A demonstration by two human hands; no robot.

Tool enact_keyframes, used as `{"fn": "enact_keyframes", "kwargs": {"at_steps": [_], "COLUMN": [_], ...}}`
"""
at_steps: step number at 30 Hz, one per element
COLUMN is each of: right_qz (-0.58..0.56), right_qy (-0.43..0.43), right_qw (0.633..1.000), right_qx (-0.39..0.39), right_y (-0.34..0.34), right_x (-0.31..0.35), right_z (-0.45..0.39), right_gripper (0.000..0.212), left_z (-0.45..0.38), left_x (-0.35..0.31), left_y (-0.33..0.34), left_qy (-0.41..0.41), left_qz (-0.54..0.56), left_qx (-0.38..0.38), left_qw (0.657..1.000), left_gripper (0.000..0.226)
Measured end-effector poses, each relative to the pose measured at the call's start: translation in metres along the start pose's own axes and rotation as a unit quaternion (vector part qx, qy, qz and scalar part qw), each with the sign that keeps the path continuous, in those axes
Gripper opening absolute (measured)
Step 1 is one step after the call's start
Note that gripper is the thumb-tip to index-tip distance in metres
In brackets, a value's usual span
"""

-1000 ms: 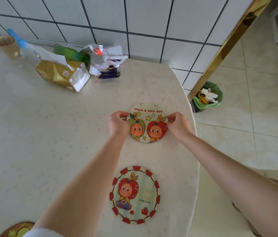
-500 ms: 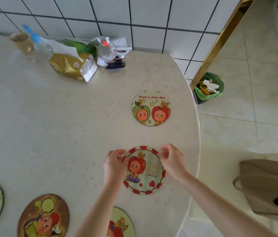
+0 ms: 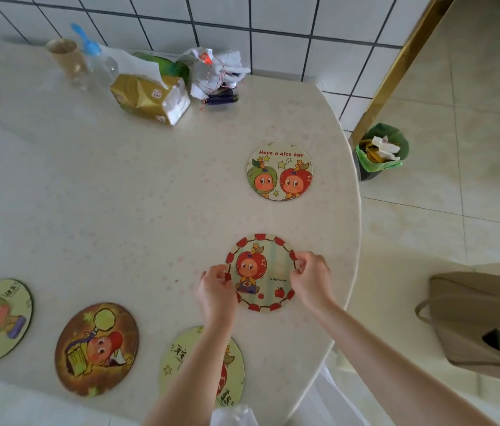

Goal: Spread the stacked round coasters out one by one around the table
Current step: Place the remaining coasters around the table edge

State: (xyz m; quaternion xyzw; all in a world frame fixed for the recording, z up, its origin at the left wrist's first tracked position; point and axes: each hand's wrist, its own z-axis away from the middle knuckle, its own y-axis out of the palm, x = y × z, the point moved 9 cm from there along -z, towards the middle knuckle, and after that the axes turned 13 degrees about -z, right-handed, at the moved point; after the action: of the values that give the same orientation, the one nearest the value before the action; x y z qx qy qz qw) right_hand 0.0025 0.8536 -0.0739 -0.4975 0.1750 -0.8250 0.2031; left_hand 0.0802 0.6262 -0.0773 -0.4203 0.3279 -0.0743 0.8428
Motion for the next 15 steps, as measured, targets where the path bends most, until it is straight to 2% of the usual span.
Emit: {"fn": "enact_keyframes", "kwargs": {"at_steps": [5, 10, 13, 15], "right_qz": [-0.009, -0.004, 0.043, 0.061], "right_qy": [-0.002, -0.025, -0.079, -0.072], "right_qw": [1.0, 0.999, 0.995, 0.994], "right_qx": [-0.001, -0.034, 0.03, 0.06], "right_y": [0.001, 0.007, 0.044, 0.068], "right_x": [-0.006, -0.015, -0.015, -0.02], "right_z": [0.011, 0.049, 0.093, 0.121], "right_gripper": [0.041, 0.039, 0.04, 0.041], "left_z": [0.001, 0.001, -0.002, -0.003], "left_x": [0.009, 0.061, 0.096, 0.117], "left_y": [-0.006, -0.049, -0.085, -0.108], "left_qy": [0.015, 0.037, 0.094, 0.125], "left_qz": [0.005, -0.013, -0.106, -0.136], "left_qx": [0.027, 0.012, -0.021, -0.034], "left_qw": [1.0, 0.999, 0.99, 0.982], "left_gripper": [0.032, 0.03, 0.029, 0.029]}}
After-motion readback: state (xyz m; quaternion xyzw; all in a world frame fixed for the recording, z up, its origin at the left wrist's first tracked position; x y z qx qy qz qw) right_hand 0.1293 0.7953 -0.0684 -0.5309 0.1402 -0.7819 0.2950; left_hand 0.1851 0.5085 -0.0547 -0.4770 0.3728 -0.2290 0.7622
